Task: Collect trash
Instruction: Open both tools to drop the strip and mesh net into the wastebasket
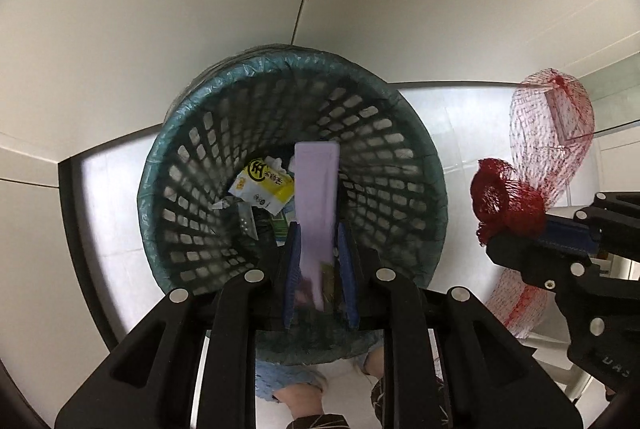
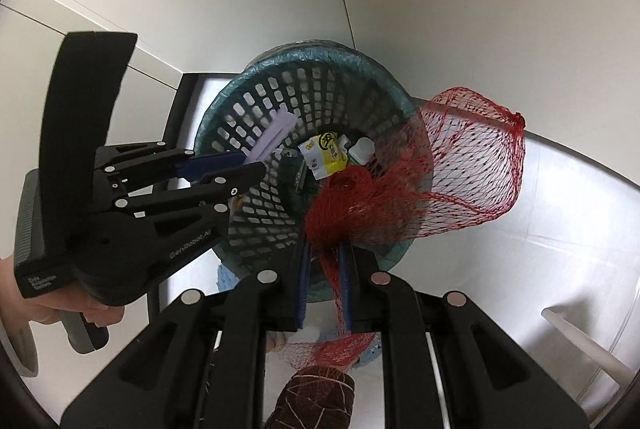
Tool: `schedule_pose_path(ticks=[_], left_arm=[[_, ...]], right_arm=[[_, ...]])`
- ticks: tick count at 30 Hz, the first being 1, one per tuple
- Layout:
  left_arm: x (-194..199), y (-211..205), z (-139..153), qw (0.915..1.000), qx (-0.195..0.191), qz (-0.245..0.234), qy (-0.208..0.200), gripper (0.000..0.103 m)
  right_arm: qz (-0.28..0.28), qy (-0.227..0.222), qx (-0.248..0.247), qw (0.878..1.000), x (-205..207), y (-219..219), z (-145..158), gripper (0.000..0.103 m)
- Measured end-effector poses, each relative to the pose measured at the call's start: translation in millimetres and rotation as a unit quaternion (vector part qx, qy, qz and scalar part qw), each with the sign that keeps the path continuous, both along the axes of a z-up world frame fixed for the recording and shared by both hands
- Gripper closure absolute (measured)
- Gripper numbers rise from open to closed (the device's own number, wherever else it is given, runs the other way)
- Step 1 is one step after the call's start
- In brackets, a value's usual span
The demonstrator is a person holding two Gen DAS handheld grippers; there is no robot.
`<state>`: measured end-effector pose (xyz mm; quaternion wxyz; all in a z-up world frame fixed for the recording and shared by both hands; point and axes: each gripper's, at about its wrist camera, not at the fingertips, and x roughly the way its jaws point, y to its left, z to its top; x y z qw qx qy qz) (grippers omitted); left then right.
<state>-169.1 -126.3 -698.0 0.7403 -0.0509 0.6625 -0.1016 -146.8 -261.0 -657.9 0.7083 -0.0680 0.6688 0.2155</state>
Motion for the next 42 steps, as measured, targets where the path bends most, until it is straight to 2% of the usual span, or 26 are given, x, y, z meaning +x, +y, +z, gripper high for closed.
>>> schedule_pose_path(ticks=[2, 8, 15, 18, 25, 31, 33, 34, 36, 37, 39, 42], left_arm=[[-2.1, 0.7, 2.8, 1.0000, 0.005, 0.002, -0.004, 0.065], [-10.4, 14.4, 13.3, 0.9996, 0.015, 0.016, -0.020, 0.050], [-16.6, 49.7, 19.8, 0.9976, 0.026, 0.055, -0.032, 0.037], [-19.1, 64.2, 19.5, 0.9968, 0.027, 0.068, -0.032, 0.036], [-26.2, 86.5, 21.4, 0.9952, 0.038, 0.082, -0.038, 0.024], [-29.0, 94.9, 19.7, 0.9949, 0.039, 0.087, -0.034, 0.017], [-29.4, 96.6, 19.6, 0.9951, 0.038, 0.086, -0.032, 0.016], [-29.0, 96.5, 19.3, 0.9950, 0.038, 0.087, -0.032, 0.015], [-28.5, 97.3, 19.3, 0.9950, 0.038, 0.087, -0.031, 0.014], [-28.1, 97.5, 19.7, 0.9950, 0.038, 0.088, -0.031, 0.014], [-27.5, 97.6, 21.1, 0.9949, 0.038, 0.088, -0.032, 0.012], [-26.4, 99.0, 24.2, 0.9949, 0.031, 0.090, -0.031, 0.011]], right_arm=[[0.008, -0.003, -0.001, 1.000, -0.2, 2.6, 2.2, 0.091], [0.025, -0.013, 0.010, 1.000, 4.3, 17.5, 2.0, 0.091], [0.028, -0.030, 0.024, 0.999, 14.9, 41.2, -0.1, 0.090], [0.025, -0.039, 0.019, 0.999, 18.3, 50.4, -6.1, 0.089], [0.015, -0.039, 0.006, 0.999, 23.2, 61.1, -20.5, 0.088], [0.007, -0.034, -0.010, 0.999, 20.9, 67.2, -34.2, 0.085], [-0.003, -0.029, -0.012, 0.999, 21.2, 67.5, -37.9, 0.068], [-0.006, -0.030, -0.013, 0.999, 20.9, 67.5, -38.0, 0.066], [-0.011, -0.035, -0.018, 0.999, 20.5, 67.7, -38.3, 0.050], [-0.015, -0.038, -0.019, 0.999, 20.7, 67.3, -38.2, 0.047], [-0.022, -0.040, -0.023, 0.999, 21.0, 66.8, -38.0, 0.035], [-0.032, -0.041, -0.021, 0.998, 21.9, 64.4, -34.1, 0.026]])
